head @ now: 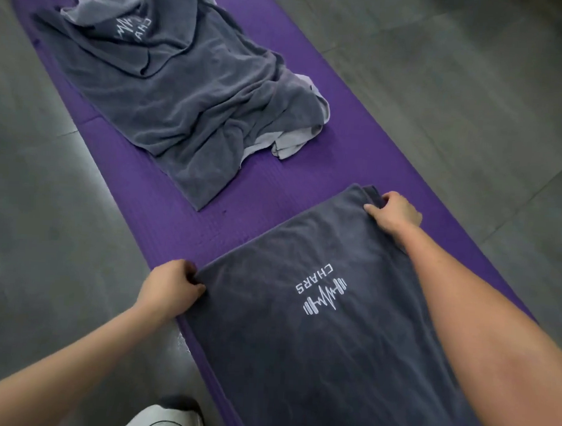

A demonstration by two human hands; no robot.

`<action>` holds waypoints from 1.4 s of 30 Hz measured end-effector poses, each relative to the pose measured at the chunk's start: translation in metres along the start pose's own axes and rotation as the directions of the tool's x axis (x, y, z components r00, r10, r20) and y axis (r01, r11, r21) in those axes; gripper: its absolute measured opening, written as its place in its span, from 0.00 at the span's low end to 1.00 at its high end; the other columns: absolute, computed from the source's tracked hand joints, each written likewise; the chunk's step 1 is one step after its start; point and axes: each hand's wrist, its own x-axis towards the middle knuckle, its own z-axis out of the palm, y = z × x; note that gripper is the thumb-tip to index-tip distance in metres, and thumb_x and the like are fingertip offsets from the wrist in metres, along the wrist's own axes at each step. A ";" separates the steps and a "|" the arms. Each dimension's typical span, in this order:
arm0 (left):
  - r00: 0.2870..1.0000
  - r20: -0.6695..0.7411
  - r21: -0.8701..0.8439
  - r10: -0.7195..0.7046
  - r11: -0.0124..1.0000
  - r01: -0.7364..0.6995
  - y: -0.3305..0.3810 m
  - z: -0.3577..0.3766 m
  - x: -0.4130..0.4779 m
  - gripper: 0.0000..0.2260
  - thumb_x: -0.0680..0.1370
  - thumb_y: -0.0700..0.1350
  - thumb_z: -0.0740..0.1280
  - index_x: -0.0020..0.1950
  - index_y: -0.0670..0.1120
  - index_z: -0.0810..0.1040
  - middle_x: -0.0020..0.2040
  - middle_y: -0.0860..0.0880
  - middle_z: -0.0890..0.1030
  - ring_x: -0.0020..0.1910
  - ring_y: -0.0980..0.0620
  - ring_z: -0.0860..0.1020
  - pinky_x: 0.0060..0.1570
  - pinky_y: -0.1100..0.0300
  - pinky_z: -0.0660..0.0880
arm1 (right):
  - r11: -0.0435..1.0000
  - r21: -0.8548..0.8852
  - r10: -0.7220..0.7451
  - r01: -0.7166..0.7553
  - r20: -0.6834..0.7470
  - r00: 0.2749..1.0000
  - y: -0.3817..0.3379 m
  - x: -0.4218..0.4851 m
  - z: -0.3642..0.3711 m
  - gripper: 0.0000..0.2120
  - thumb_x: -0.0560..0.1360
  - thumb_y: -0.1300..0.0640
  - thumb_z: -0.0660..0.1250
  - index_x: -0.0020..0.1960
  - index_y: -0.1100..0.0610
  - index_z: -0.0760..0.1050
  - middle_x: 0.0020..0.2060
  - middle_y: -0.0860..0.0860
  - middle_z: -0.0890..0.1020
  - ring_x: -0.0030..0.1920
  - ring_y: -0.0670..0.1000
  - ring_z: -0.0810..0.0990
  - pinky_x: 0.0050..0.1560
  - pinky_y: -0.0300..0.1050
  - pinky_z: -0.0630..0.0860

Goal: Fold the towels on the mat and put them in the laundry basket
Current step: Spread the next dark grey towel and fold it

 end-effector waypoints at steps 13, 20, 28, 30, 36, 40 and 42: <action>0.928 -0.341 -0.333 0.148 0.905 -0.266 0.129 -0.033 0.073 0.04 0.74 0.40 0.69 0.48 0.42 0.79 0.44 0.45 0.78 0.45 0.47 0.75 0.43 0.60 0.66 | 0.869 0.491 0.265 -0.069 -0.342 0.902 0.113 -0.019 -0.056 0.11 0.78 0.56 0.61 0.43 0.62 0.75 0.46 0.63 0.80 0.46 0.58 0.77 0.42 0.50 0.68; 0.910 -0.354 -0.067 0.217 0.964 -0.256 0.212 -0.006 0.079 0.27 0.74 0.48 0.69 0.70 0.43 0.64 0.66 0.35 0.70 0.65 0.34 0.67 0.64 0.46 0.63 | 0.879 0.435 0.313 -0.194 -0.221 0.924 0.178 -0.058 -0.079 0.17 0.78 0.54 0.63 0.64 0.60 0.72 0.58 0.58 0.79 0.59 0.58 0.76 0.59 0.48 0.70; 0.865 -0.086 0.283 0.495 0.845 -0.455 0.124 0.075 -0.022 0.10 0.75 0.47 0.68 0.50 0.42 0.74 0.51 0.38 0.76 0.51 0.35 0.74 0.47 0.49 0.70 | 0.940 0.070 0.326 -0.334 0.107 0.939 0.245 -0.249 0.029 0.13 0.74 0.41 0.65 0.44 0.50 0.74 0.47 0.49 0.81 0.50 0.52 0.79 0.42 0.43 0.71; 0.874 -0.021 0.301 0.486 0.837 -0.458 0.096 0.082 -0.049 0.09 0.74 0.48 0.68 0.44 0.44 0.71 0.49 0.40 0.77 0.48 0.37 0.75 0.42 0.52 0.70 | 0.958 0.080 0.265 -0.275 0.113 0.958 0.256 -0.277 0.047 0.13 0.74 0.43 0.65 0.48 0.53 0.75 0.49 0.50 0.77 0.51 0.53 0.78 0.44 0.44 0.72; 0.914 -0.010 0.270 0.405 0.881 -0.388 0.043 0.080 -0.108 0.12 0.72 0.45 0.71 0.35 0.47 0.68 0.41 0.41 0.79 0.47 0.39 0.77 0.41 0.53 0.69 | 0.895 0.360 0.285 -0.263 -0.010 0.958 0.268 -0.300 0.046 0.09 0.75 0.50 0.65 0.39 0.53 0.70 0.39 0.49 0.76 0.43 0.53 0.75 0.39 0.44 0.69; 0.830 0.100 0.348 0.548 0.762 -0.546 0.041 0.065 -0.141 0.15 0.72 0.43 0.71 0.31 0.51 0.67 0.33 0.51 0.75 0.41 0.45 0.74 0.38 0.57 0.64 | 0.888 0.233 0.426 -0.395 -0.100 0.899 0.299 -0.342 0.042 0.07 0.73 0.51 0.64 0.41 0.54 0.74 0.39 0.51 0.78 0.40 0.54 0.74 0.38 0.43 0.67; 0.769 0.252 0.455 0.588 0.629 -0.630 0.045 0.053 -0.160 0.15 0.73 0.46 0.69 0.33 0.54 0.65 0.34 0.55 0.73 0.40 0.49 0.72 0.38 0.58 0.63 | 0.870 0.165 0.477 -0.464 -0.044 0.878 0.321 -0.371 0.051 0.09 0.72 0.51 0.64 0.45 0.56 0.76 0.43 0.54 0.80 0.44 0.56 0.77 0.39 0.43 0.68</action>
